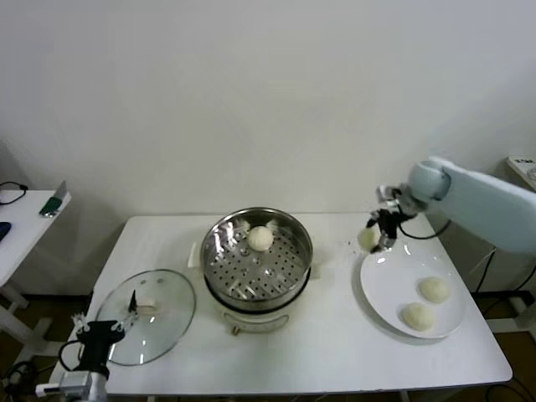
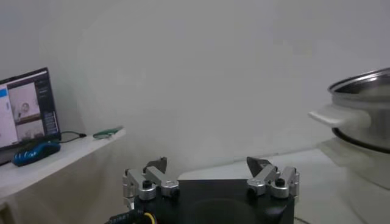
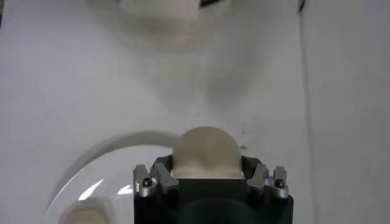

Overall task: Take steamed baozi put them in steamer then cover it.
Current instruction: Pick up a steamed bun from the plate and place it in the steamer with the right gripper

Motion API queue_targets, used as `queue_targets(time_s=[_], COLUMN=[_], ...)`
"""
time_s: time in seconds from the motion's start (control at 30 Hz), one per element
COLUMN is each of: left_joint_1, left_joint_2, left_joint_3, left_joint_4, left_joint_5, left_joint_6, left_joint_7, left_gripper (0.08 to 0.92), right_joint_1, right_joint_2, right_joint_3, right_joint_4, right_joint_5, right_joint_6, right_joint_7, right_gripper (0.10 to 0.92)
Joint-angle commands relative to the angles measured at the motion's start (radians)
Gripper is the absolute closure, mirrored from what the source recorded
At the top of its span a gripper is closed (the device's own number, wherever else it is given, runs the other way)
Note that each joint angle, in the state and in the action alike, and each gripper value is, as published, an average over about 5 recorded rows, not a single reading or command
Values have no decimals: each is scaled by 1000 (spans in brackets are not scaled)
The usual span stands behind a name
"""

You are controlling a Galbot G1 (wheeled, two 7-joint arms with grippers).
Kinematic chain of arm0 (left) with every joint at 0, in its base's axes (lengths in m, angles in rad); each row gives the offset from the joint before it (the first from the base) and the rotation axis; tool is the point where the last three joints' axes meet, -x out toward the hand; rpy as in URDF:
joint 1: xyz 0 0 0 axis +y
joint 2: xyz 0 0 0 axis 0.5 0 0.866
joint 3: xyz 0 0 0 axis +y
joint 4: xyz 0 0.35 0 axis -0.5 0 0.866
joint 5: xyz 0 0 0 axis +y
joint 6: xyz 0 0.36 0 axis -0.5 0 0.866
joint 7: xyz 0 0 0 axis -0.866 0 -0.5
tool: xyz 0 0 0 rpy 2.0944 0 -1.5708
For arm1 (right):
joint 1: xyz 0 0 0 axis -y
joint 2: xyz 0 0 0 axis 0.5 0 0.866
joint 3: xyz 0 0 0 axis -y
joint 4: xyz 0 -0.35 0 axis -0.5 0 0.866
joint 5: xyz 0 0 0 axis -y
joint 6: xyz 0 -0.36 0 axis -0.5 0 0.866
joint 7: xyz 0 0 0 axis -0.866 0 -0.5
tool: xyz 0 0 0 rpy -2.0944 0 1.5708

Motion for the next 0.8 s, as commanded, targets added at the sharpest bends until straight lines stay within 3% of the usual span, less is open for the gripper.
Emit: queue_targets(time_s=[0.03,0.23,0.8], left_joint_1=[9,30,48], left_joint_2=[-14,-14,2], left_joint_3=[22,27,29], left_joint_4=[-23,-35,-37], left_joint_5=[17,12,9], left_joint_6=[1,-11,-30], left_joint_7=[6,16,16], left_gripper=[177,177,177], right_joint_1=[340,349,134], right_joint_2=[241,401,633], right_joint_3=[-222,-237,-232], right_joint_4=[15,53,24], right_joint_5=[397,507,462], right_joint_6=[-63,-112,-169], right_joint_7=[33,79,175], right_gripper=[304,304,304])
